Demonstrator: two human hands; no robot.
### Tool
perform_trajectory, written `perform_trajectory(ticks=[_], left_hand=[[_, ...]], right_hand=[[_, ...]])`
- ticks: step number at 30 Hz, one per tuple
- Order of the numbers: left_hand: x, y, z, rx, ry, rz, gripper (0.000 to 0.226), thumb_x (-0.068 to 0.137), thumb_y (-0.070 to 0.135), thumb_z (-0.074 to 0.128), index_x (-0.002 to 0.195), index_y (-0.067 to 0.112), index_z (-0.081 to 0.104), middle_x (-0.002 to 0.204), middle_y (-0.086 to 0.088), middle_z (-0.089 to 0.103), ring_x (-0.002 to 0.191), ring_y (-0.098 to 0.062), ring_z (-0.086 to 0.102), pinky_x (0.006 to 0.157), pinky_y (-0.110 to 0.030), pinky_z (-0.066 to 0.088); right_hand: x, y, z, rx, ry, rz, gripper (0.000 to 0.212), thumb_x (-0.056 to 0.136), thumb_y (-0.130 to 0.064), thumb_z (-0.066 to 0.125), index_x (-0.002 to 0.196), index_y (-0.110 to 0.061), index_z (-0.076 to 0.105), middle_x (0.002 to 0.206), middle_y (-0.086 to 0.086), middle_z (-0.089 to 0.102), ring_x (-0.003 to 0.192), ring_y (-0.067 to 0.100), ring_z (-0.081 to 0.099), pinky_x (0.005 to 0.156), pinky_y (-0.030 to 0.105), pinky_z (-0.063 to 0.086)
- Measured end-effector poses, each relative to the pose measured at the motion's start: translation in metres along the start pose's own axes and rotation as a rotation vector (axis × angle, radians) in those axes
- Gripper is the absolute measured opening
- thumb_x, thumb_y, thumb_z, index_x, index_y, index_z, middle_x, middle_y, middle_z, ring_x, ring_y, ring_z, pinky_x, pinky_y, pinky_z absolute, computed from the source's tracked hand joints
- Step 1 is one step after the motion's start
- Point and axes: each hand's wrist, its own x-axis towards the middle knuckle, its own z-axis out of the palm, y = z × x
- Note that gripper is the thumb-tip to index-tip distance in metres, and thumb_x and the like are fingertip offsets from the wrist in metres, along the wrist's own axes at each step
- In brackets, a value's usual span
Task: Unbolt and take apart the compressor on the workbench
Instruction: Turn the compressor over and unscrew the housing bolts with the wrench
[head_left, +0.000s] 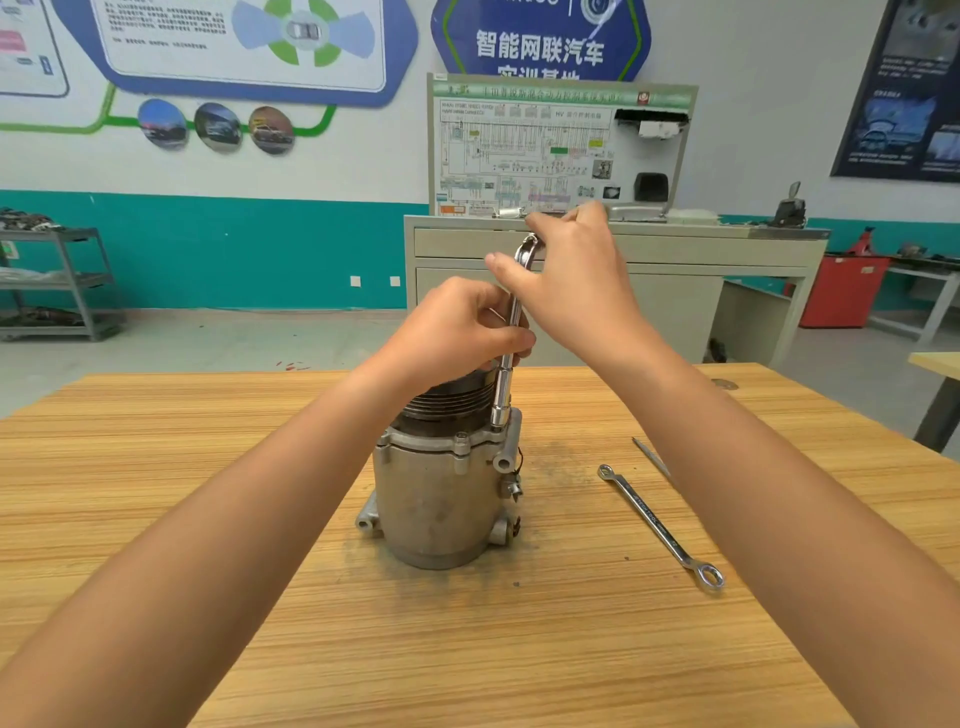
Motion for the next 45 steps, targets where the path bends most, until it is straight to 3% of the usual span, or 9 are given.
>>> perform_trajectory(ticks=[4,10,13,19,24,29,35,41,45], left_hand=[[-0.001,0.0,-0.001,-0.099,-0.022,-0.036,0.011,0.093,0.014,0.056,0.092,0.014,0.067,0.077,0.011,0.069,0.074,-0.006,0.063,0.065,-0.017,0.052],[-0.003,0.0,-0.011,-0.2,-0.078,-0.031,0.023,0.096,0.009,0.051,0.085,0.02,0.067,0.072,0.015,0.07,0.076,0.003,0.064,0.073,-0.017,0.051],[-0.004,-0.001,-0.011,-0.202,-0.011,-0.021,0.018,0.092,0.01,0.058,0.077,0.018,0.066,0.066,0.015,0.07,0.069,0.003,0.065,0.067,-0.016,0.051],[0.0,-0.004,-0.005,-0.039,0.209,0.003,0.023,0.077,0.024,0.076,0.068,0.017,0.055,0.061,0.007,0.059,0.05,0.001,0.049,0.048,-0.009,0.037],[-0.002,0.006,-0.006,-0.166,-0.098,-0.009,0.017,0.095,0.016,0.052,0.086,0.025,0.062,0.071,0.018,0.069,0.073,0.007,0.062,0.065,-0.009,0.048],[-0.004,0.009,-0.014,-0.186,-0.124,0.012,0.022,0.094,0.008,0.053,0.081,0.019,0.067,0.067,0.013,0.07,0.07,0.002,0.066,0.066,-0.013,0.053],[-0.003,0.01,0.0,0.025,0.216,0.091,0.036,0.079,0.005,0.066,0.052,0.027,0.056,0.037,0.017,0.051,0.042,0.012,0.047,0.046,-0.005,0.031],[-0.008,0.009,-0.013,-0.128,-0.176,0.004,0.024,0.095,0.009,0.052,0.081,0.023,0.065,0.061,0.023,0.064,0.054,0.008,0.05,0.055,-0.006,0.04],[-0.009,0.006,-0.016,-0.133,-0.044,0.005,0.011,0.089,0.009,0.062,0.087,0.009,0.073,0.059,0.015,0.067,0.047,0.005,0.046,0.05,-0.008,0.037]], right_hand=[[0.007,-0.004,-0.011,-0.084,-0.093,-0.168,0.024,0.091,-0.022,0.053,0.11,-0.009,0.06,0.106,0.008,0.058,0.108,0.024,0.05,0.071,0.029,0.03],[-0.002,-0.009,-0.012,0.265,-0.142,-0.236,0.037,0.086,-0.002,0.049,0.12,-0.013,0.057,0.119,0.002,0.061,0.112,0.015,0.053,0.091,0.018,0.036],[-0.006,-0.013,-0.008,0.35,-0.093,-0.222,0.025,0.085,-0.012,0.059,0.11,-0.011,0.061,0.105,-0.002,0.063,0.101,0.007,0.054,0.079,0.004,0.033],[-0.012,-0.013,0.0,0.412,0.278,-0.13,0.019,0.088,-0.016,0.06,0.083,0.0,0.07,0.082,0.01,0.066,0.076,0.017,0.057,0.075,0.027,0.043],[-0.012,-0.005,0.002,0.534,0.158,-0.011,0.026,0.093,-0.011,0.05,0.115,-0.005,0.064,0.114,0.006,0.065,0.105,0.008,0.055,0.092,0.016,0.039],[-0.006,-0.008,0.004,0.545,-0.089,0.082,0.046,0.096,-0.03,0.046,0.135,-0.007,0.045,0.112,0.004,0.059,0.093,0.014,0.057,0.084,0.03,0.043],[-0.014,-0.011,0.004,0.211,0.139,-0.07,0.023,0.086,-0.03,0.061,0.101,-0.012,0.064,0.096,0.004,0.065,0.09,0.021,0.057,0.073,0.03,0.042],[-0.009,-0.005,-0.008,0.255,0.011,-0.239,0.016,0.087,-0.019,0.061,0.089,-0.004,0.067,0.088,0.007,0.064,0.086,0.022,0.056,0.078,0.038,0.044],[-0.018,-0.002,-0.001,0.297,0.01,-0.12,0.025,0.083,-0.035,0.065,0.093,-0.012,0.066,0.087,0.003,0.065,0.084,0.019,0.06,0.076,0.035,0.048]])
